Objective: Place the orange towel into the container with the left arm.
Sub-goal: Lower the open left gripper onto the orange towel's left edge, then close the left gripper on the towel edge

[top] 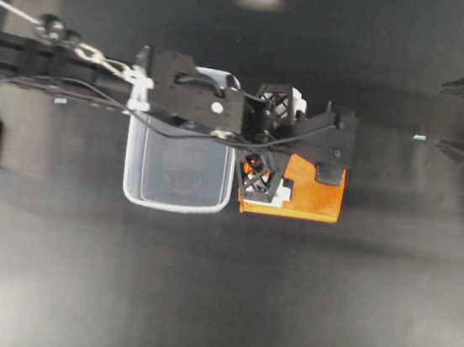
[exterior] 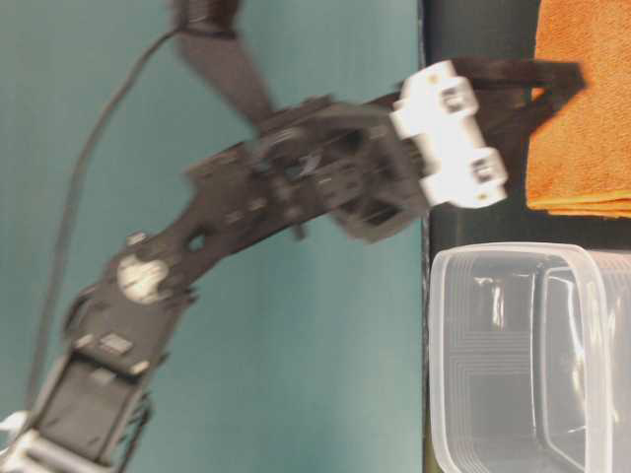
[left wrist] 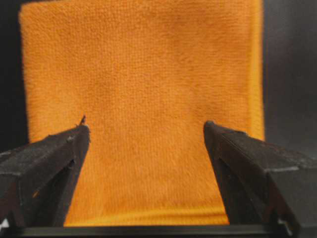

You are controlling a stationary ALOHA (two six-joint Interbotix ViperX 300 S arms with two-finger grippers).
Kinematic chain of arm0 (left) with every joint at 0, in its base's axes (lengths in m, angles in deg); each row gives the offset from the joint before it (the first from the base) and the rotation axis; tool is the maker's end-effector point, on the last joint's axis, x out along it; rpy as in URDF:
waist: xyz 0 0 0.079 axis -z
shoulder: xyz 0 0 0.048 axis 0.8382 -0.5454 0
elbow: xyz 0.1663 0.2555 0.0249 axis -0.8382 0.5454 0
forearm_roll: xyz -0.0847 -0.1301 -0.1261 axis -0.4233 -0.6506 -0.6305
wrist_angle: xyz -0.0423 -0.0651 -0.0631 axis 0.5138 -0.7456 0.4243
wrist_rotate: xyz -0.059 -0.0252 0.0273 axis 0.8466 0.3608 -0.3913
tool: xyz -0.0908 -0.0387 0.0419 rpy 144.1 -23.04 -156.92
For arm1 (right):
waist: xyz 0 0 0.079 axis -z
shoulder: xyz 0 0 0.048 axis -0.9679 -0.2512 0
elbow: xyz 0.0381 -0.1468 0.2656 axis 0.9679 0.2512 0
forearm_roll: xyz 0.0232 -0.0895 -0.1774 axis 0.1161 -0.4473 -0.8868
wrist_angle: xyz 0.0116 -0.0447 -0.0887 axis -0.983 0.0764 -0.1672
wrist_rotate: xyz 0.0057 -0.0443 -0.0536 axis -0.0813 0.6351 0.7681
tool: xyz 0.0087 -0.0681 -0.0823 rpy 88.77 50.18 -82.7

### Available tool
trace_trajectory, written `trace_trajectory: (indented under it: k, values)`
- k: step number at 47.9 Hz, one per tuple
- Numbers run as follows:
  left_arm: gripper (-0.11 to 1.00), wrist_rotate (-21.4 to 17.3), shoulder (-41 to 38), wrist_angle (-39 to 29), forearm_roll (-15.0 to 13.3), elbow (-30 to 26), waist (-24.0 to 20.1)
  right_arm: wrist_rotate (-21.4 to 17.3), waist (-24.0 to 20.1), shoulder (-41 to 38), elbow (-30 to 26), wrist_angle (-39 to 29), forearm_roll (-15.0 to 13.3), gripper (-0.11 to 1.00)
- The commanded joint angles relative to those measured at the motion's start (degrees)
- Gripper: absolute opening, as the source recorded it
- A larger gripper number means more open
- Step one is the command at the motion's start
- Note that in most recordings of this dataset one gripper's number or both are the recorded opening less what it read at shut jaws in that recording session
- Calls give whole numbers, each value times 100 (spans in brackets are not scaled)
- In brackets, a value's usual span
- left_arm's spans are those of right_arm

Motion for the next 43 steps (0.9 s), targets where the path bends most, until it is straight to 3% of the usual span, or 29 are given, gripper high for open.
trace_trajectory:
  k: [1,20,27,32,43]
  values:
    - [89,-9,-176,35,18,-158,-9,-9,-26,-26,-62,26,26,75]
    - [89,35,-457,44,18,-132,0,-9,-35,-26,-35,26,26,75]
    - [83,70,-457,-35,9,-114,-9,-9,-35,-26,-35,26,26,75]
    - [67,70,-457,-141,9,-132,26,-9,-35,-26,-35,26,26,75]
    - [8,0,-334,-211,18,-299,123,0,-35,53,-9,62,26,74]
